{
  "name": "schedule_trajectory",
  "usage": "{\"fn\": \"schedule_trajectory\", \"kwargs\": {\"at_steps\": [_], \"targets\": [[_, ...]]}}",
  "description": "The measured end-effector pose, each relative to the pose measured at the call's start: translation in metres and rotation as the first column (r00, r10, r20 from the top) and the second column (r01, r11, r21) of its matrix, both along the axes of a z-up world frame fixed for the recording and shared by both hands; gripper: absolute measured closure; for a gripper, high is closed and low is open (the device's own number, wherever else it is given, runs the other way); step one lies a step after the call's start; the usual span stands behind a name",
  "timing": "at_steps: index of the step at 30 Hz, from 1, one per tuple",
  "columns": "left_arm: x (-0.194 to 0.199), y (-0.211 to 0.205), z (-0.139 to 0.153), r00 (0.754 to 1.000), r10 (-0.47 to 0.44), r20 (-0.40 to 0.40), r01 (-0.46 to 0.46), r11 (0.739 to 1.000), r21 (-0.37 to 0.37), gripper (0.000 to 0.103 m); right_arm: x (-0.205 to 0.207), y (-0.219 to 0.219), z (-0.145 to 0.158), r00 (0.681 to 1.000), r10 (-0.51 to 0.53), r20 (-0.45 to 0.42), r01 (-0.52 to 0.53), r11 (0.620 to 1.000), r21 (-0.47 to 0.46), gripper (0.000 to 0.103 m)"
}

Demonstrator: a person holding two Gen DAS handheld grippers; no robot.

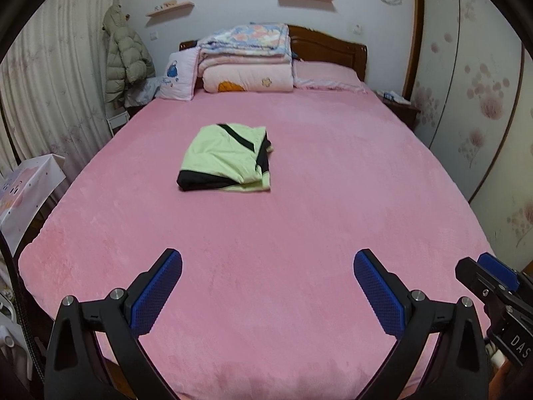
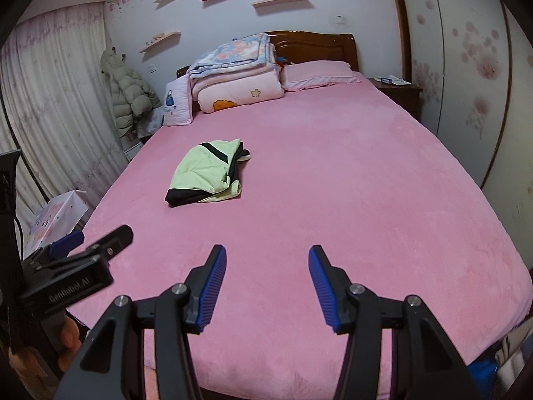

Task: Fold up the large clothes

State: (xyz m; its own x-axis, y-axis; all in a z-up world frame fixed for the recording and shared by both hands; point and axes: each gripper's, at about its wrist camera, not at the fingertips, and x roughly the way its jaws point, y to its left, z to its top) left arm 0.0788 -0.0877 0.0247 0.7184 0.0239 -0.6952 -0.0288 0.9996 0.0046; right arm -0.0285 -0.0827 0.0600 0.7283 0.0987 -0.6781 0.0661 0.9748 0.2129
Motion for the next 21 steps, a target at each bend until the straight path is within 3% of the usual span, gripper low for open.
{"fn": "schedule_trajectory", "kwargs": {"at_steps": [21], "targets": [[0.005,-0.01,-0.018,0.998,-0.048,-0.047,0.046,0.998,-0.032,0.001,0.008,0.011,-0.017,0.999,-0.008,-0.038,0.006,0.998,-0.054,0.046]]}}
